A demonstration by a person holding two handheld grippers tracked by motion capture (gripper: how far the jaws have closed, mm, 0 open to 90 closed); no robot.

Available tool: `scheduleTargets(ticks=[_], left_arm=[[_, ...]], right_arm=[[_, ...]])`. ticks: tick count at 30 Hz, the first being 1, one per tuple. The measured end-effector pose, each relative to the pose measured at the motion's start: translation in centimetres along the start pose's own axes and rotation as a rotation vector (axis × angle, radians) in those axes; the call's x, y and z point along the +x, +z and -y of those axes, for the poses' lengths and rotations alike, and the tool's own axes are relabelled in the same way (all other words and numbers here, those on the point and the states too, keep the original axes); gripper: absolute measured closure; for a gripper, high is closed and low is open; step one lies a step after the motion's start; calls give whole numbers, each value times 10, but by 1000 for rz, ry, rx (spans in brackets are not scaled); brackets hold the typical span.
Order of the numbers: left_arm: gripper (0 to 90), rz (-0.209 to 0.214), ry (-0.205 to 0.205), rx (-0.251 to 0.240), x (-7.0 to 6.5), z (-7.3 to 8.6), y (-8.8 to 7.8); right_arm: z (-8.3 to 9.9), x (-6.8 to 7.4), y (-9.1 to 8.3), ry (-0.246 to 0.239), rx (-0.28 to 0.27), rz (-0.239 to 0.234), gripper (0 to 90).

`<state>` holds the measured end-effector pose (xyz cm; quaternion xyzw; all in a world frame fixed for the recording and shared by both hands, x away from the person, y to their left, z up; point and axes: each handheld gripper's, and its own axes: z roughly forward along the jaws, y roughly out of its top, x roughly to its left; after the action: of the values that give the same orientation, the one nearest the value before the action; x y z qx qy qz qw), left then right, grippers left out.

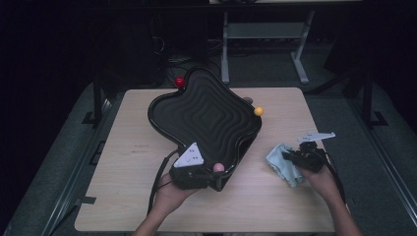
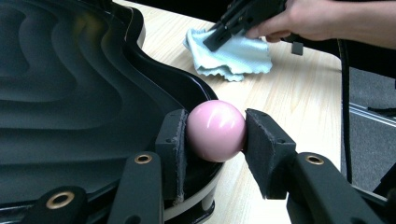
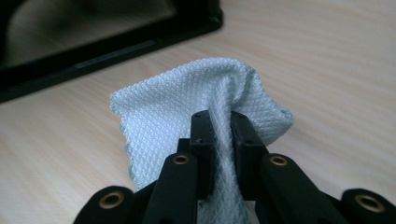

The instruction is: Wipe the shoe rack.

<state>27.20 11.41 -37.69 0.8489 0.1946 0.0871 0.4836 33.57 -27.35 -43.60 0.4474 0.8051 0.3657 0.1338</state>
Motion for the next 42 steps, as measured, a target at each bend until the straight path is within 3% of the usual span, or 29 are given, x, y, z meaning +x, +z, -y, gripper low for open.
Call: scheduleTargets(ticks=[5, 13, 22, 26, 31, 33, 35, 39, 42], left_arm=[[584, -3, -2, -9, -1, 2, -3], [602, -3, 5, -4, -1, 1, -5], [602, 2, -3, -20, -3, 1, -1], [603, 9, -3, -14, -2, 0, -1], [602, 11, -10, -17, -2, 0, 0], [602, 11, -10, -18, -2, 0, 0], [602, 11, -10, -18, -2, 0, 0], [602, 7, -9, -16, -3, 0, 0], [602, 5, -10, -19, -3, 0, 0]], right_arm=[[-21, 21, -8, -57, -22, -60, 810], [-63, 59, -11, -151, -68, -109, 808], [-105, 98, 8, -242, -74, -145, 802], [-114, 118, 22, -301, -52, -164, 796], [-112, 135, 28, -360, -40, -176, 785], [-111, 139, 27, -371, -30, -206, 727], [-111, 140, 28, -362, -15, -240, 572], [-113, 137, 25, -336, -49, -237, 453], [-114, 141, 28, -338, -61, -245, 424]])
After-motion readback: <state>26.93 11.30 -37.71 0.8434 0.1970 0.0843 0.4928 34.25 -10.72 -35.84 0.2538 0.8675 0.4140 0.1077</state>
